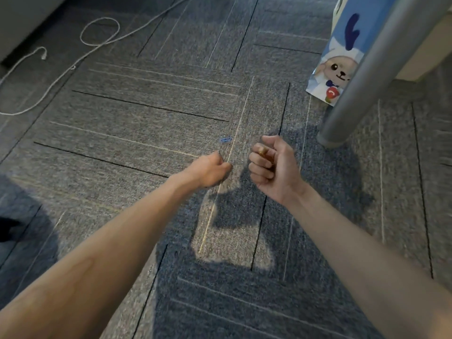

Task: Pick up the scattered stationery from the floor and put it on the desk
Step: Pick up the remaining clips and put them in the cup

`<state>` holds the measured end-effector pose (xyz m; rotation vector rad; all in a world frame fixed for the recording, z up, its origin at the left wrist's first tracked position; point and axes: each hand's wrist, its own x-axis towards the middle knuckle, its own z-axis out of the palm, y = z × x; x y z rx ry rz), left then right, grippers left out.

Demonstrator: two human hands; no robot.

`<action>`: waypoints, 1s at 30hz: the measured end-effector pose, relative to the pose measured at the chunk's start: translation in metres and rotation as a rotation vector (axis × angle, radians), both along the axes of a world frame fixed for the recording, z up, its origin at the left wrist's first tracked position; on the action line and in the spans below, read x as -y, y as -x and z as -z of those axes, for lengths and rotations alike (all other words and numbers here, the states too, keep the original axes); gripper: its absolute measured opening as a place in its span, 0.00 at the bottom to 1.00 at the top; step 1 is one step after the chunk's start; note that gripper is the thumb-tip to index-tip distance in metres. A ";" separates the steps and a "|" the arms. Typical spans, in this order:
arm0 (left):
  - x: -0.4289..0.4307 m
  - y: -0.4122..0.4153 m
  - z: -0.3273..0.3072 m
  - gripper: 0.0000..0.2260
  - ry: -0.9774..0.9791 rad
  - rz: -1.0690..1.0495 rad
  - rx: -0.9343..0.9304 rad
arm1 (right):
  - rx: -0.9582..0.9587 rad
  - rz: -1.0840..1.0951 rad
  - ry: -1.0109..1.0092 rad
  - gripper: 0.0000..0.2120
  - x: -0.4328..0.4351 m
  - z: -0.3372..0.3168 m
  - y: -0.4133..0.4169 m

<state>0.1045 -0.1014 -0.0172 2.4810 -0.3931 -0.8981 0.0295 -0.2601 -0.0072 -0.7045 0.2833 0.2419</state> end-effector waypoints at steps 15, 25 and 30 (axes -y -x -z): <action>-0.032 0.016 -0.014 0.12 1.248 -0.627 -0.683 | -0.080 0.031 0.033 0.14 0.009 0.003 0.012; -0.001 -0.017 -0.011 0.16 0.213 -0.227 0.058 | -0.316 0.033 0.329 0.23 0.023 0.001 0.034; 0.004 -0.036 0.006 0.15 -0.112 0.080 0.574 | -0.293 -0.064 0.628 0.22 0.041 -0.004 0.050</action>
